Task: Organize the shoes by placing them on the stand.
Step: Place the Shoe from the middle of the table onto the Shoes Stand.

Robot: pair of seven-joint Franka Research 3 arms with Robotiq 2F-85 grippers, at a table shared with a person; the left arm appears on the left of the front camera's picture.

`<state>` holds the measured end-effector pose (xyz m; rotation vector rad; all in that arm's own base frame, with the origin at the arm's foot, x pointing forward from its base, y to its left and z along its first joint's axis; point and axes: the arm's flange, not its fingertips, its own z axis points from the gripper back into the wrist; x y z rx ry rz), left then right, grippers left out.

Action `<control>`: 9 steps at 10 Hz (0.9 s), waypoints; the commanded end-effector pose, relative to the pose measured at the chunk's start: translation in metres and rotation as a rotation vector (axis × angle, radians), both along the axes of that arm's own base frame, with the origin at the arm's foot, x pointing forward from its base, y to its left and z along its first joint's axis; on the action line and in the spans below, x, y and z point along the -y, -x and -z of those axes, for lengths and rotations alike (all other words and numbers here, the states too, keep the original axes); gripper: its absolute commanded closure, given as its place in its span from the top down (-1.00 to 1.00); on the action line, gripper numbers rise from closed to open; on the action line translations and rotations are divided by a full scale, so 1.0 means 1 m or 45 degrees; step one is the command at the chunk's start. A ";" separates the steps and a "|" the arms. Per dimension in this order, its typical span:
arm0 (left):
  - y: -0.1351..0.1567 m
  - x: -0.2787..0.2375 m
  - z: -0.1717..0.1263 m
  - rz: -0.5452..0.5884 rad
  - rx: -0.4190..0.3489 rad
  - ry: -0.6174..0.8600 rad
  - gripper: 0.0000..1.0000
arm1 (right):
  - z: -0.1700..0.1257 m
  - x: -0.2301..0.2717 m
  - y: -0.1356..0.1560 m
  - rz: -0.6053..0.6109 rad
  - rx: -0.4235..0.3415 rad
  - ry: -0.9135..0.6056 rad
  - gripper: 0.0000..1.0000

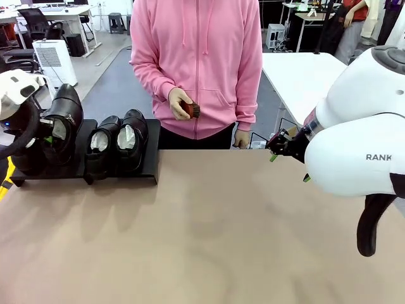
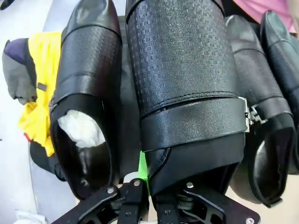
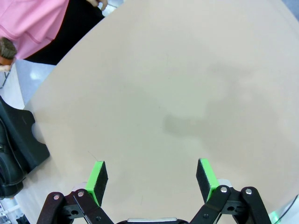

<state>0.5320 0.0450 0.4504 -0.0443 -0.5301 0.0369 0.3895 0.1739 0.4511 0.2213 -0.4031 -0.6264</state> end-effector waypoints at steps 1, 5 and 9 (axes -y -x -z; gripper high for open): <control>-0.013 0.000 -0.008 -0.024 0.051 -0.021 -1.00 | -0.001 0.001 -0.002 -0.027 0.005 -0.014 1.00; -0.025 0.004 0.000 -0.031 -0.018 -0.020 -1.00 | -0.001 0.001 -0.002 -0.027 0.005 -0.014 1.00; -0.032 0.007 0.007 -0.029 -0.059 -0.011 0.03 | -0.001 0.001 -0.002 -0.027 0.005 -0.014 1.00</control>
